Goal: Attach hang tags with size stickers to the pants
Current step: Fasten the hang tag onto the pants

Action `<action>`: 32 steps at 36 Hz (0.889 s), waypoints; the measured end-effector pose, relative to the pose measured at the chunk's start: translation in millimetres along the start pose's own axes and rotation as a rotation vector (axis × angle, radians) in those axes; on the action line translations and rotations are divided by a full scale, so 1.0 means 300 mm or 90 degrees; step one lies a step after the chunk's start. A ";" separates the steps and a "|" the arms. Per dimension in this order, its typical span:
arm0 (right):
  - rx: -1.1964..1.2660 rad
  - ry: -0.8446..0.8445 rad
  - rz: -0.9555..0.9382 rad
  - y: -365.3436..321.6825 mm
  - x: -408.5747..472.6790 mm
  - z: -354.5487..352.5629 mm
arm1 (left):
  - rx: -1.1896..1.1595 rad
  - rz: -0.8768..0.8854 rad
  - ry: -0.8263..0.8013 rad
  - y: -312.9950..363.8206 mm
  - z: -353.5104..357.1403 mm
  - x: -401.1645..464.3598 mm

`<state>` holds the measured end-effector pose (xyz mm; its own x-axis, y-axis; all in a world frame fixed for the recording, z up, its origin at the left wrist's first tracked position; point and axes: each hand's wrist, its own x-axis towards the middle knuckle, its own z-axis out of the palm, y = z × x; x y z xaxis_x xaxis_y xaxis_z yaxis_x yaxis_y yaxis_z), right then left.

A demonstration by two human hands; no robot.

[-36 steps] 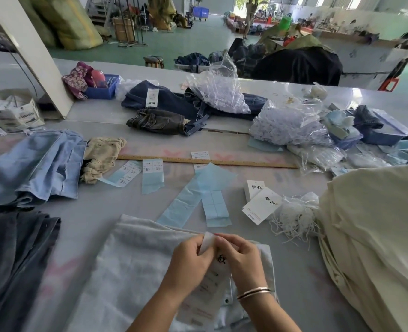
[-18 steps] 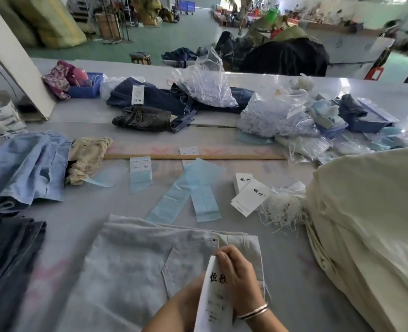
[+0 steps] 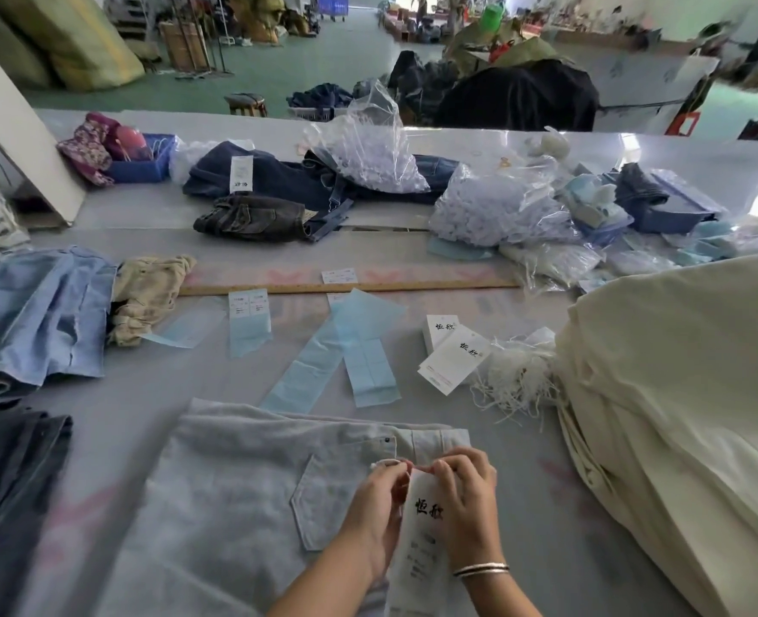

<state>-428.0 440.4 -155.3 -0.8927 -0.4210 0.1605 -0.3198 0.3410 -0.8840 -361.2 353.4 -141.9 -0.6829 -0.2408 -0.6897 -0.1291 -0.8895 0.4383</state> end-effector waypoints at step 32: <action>0.540 0.009 0.518 0.049 -0.177 -0.123 | 0.973 0.242 -0.042 -0.099 0.030 0.135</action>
<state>-397.0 498.7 -160.6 -0.7419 -0.3264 -0.5857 0.6549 -0.1653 -0.7374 -391.6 373.6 -177.8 -0.8669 -0.2965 -0.4007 -0.4966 0.4439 0.7459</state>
